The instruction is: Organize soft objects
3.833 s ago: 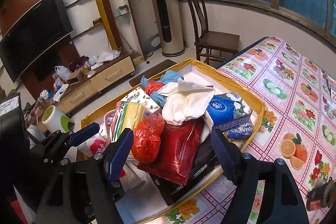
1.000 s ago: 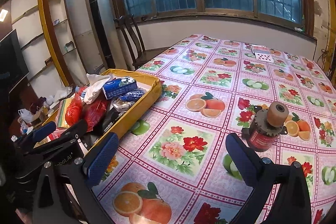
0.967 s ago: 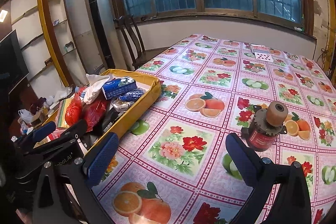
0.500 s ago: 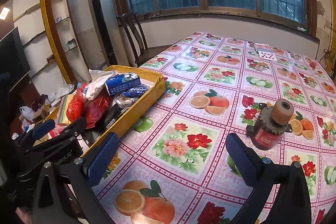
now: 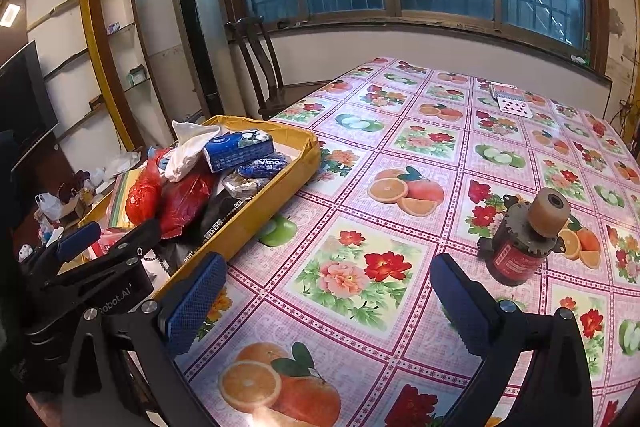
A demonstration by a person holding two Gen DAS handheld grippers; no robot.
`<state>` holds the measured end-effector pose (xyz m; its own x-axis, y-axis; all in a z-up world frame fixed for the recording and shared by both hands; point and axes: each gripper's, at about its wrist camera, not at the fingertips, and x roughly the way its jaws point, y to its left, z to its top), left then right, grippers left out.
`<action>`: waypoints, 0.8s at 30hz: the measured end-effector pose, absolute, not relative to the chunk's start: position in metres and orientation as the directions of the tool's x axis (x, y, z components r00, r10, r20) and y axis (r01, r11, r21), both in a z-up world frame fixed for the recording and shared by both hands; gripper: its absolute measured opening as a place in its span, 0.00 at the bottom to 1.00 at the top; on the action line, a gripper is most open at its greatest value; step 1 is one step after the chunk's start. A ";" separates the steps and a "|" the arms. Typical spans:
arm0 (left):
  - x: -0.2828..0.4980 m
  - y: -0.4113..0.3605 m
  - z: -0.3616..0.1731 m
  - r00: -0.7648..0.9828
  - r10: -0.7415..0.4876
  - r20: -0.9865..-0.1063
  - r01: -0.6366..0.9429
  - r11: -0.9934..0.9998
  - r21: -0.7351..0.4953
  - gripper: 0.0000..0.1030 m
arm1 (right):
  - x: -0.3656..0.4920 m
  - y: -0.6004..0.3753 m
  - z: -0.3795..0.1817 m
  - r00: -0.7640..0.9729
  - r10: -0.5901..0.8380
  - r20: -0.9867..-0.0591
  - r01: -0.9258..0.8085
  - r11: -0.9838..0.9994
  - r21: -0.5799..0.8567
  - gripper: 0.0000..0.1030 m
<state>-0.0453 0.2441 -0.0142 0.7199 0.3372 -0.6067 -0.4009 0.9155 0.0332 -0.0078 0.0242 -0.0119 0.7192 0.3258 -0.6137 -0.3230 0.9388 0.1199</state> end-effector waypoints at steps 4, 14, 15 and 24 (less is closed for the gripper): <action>-0.045 0.245 -0.014 0.717 0.340 -0.608 -0.404 0.914 0.035 0.80 | -0.008 0.028 -0.012 0.716 0.332 -0.614 -0.333 0.936 0.117 1.00; -0.048 0.256 -0.013 0.716 0.356 -0.601 -0.408 0.911 0.053 0.80 | -0.007 0.042 -0.014 0.703 0.349 -0.620 -0.361 0.926 0.112 1.00; -0.048 0.257 -0.013 0.713 0.363 -0.600 -0.410 0.910 0.064 0.80 | -0.006 0.043 -0.015 0.700 0.350 -0.622 -0.363 0.925 0.113 1.00; -0.048 0.265 -0.017 0.691 0.378 -0.617 -0.399 0.910 0.111 0.80 | -0.008 0.046 -0.015 0.699 0.352 -0.623 -0.367 0.924 0.110 1.00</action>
<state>-0.0476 0.2646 -0.0172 0.6905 0.3777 -0.6169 -0.3988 0.9103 0.1109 -0.0083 0.0462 -0.0151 0.6986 0.3517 -0.6231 -0.3667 0.9238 0.1103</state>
